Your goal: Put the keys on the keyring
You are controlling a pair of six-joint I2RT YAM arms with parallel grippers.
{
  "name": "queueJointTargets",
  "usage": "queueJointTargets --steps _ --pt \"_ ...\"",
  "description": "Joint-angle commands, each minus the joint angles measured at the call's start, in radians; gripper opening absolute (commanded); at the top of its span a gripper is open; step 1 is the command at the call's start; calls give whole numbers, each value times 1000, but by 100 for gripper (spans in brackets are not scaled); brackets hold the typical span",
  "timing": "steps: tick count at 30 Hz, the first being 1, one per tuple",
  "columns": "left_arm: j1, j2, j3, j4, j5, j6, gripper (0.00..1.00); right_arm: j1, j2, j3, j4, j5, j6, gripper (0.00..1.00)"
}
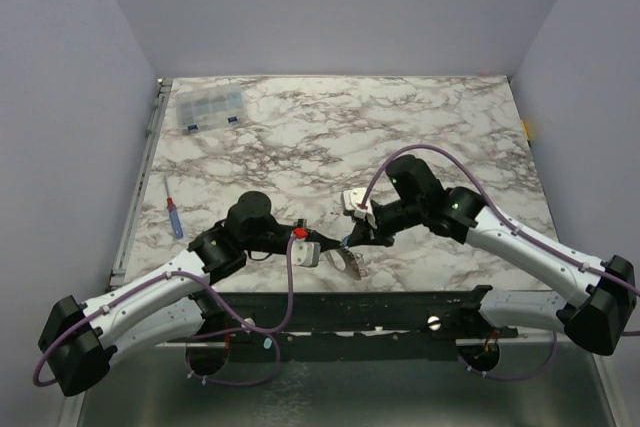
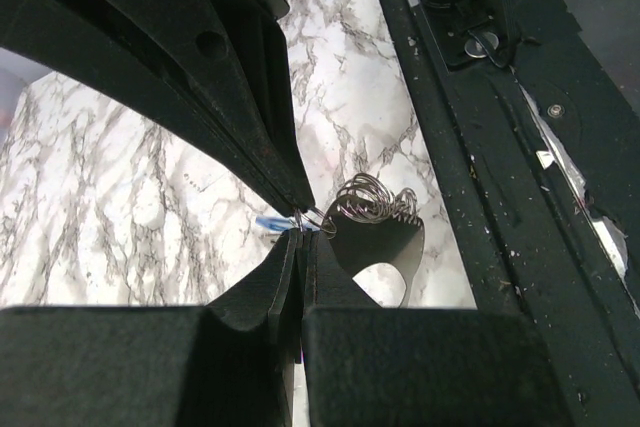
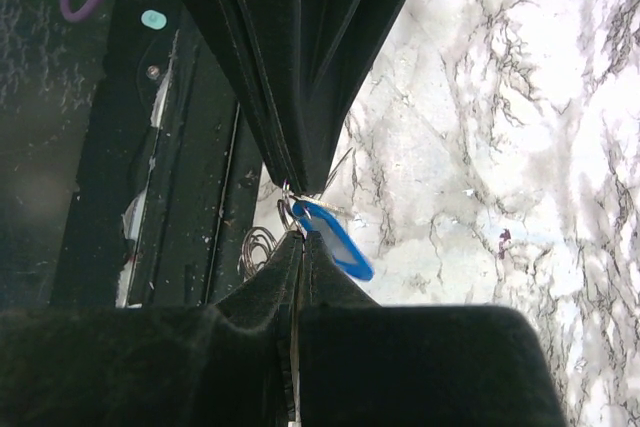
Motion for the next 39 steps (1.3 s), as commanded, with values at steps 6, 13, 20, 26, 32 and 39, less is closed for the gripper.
queueJointTargets --steps 6,13,20,26,32,39 --pt "-13 0 20 -16 45 17 0 -4 35 42 36 -22 5 1" --pt "-13 5 14 -16 17 16 0 -4 2 36 32 7 4 1" --pt "-14 0 10 -22 -3 20 0 -4 -25 45 11 20 4 1" --pt "-17 2 13 -24 -1 20 0 -4 -19 49 6 17 4 1" --pt "-18 -6 11 -26 -7 20 0 -4 -19 50 10 20 5 1" --pt "-18 -17 10 -25 -22 21 0 -4 -21 46 10 28 10 1"
